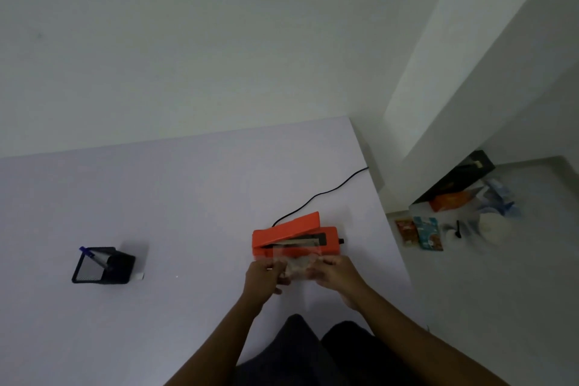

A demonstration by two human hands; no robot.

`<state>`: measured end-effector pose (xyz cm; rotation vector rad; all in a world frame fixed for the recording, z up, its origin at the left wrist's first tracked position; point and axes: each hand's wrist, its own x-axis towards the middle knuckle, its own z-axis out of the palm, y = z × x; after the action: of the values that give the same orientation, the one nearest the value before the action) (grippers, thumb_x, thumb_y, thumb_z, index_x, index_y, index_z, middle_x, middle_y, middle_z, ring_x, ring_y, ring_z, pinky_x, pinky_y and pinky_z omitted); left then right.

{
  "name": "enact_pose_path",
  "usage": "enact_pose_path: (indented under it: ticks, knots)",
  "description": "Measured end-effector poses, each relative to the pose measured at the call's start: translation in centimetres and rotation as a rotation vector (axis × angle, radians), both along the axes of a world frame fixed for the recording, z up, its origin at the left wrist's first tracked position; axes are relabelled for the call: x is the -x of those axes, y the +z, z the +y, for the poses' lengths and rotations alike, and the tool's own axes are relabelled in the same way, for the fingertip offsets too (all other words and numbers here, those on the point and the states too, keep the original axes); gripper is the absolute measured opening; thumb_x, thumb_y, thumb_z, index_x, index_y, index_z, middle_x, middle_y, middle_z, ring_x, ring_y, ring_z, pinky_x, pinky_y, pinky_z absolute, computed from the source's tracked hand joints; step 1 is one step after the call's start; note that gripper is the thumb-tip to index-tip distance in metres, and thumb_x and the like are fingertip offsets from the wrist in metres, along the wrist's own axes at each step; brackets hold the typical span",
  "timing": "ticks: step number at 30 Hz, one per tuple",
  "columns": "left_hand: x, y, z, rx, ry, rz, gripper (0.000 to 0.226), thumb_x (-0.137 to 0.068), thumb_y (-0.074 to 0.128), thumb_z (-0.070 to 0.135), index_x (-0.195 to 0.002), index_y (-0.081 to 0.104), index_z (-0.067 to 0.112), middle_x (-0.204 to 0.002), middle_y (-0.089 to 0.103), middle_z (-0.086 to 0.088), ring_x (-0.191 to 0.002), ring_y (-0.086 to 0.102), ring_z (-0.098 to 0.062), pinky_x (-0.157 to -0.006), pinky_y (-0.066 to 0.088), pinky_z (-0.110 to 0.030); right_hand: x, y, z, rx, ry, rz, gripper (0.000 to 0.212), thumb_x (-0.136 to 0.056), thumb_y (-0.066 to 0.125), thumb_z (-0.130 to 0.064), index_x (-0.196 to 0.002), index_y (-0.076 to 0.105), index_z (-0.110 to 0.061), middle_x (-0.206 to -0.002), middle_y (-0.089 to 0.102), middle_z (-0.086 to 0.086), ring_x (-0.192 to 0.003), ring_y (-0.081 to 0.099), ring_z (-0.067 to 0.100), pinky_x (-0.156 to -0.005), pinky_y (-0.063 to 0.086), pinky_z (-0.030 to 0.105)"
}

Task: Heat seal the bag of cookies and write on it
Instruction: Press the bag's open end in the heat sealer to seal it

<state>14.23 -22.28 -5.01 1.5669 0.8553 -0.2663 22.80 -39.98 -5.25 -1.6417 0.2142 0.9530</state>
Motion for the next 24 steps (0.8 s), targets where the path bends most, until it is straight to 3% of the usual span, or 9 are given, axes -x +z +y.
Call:
enact_pose_path:
  ticks: [5,13,18,20,24]
  knots:
    - [-0.8,-0.7,0.1,-0.030,0.003,0.032,0.025,-0.098,0.057,0.029,-0.099,0.070,0.008,-0.083,0.076,-0.005,-0.069,0.074,-0.019,-0.053,0.055,-0.025,-0.8,-1.2,0.3,0.014,0.037,0.044,0.028,-0.092,0.070,-0.037,-0.103,0.075,-0.011,-0.096,0.079,0.005,-0.092,0.076,0.023,-0.084,0.062,0.039]
    - [-2.1,-2.1,0.3,-0.062,0.040,0.078,0.021,-0.095,0.063,0.032,-0.094,0.071,0.012,-0.082,0.076,-0.005,-0.066,0.072,-0.019,-0.051,0.053,-0.025,-1.2,-2.6,0.4,0.035,0.026,0.050,0.027,-0.094,0.067,-0.036,-0.113,0.070,-0.016,-0.102,0.078,0.004,-0.086,0.077,0.023,-0.079,0.062,0.041]
    - [-2.6,-3.6,0.6,-0.135,0.109,0.125,0.025,-0.088,0.069,0.041,-0.090,0.072,0.016,-0.082,0.074,0.001,-0.076,0.069,-0.018,-0.072,0.057,-0.035,-1.6,-2.8,0.6,0.022,-0.010,0.063,0.032,-0.097,0.063,-0.033,-0.120,0.066,-0.011,-0.103,0.077,0.009,-0.082,0.077,0.024,-0.065,0.061,0.030]
    - [-2.9,-3.7,0.5,-0.126,0.129,0.122,0.024,-0.088,0.070,0.040,-0.088,0.072,0.016,-0.082,0.074,0.000,-0.078,0.070,-0.019,-0.073,0.057,-0.035,-1.6,-2.7,0.7,-0.004,-0.042,0.061,0.032,-0.097,0.063,-0.028,-0.122,0.065,-0.008,-0.105,0.076,0.011,-0.082,0.077,0.023,-0.060,0.060,0.026]
    - [-3.3,-3.6,0.4,-0.088,0.166,0.140,0.014,-0.089,0.070,0.025,-0.084,0.072,0.012,-0.083,0.074,-0.004,-0.081,0.069,-0.023,-0.076,0.056,-0.036,-1.6,-3.2,0.5,-0.021,-0.040,0.055,0.032,-0.096,0.064,-0.027,-0.121,0.066,-0.006,-0.103,0.076,0.011,-0.084,0.077,0.024,-0.063,0.061,0.028]
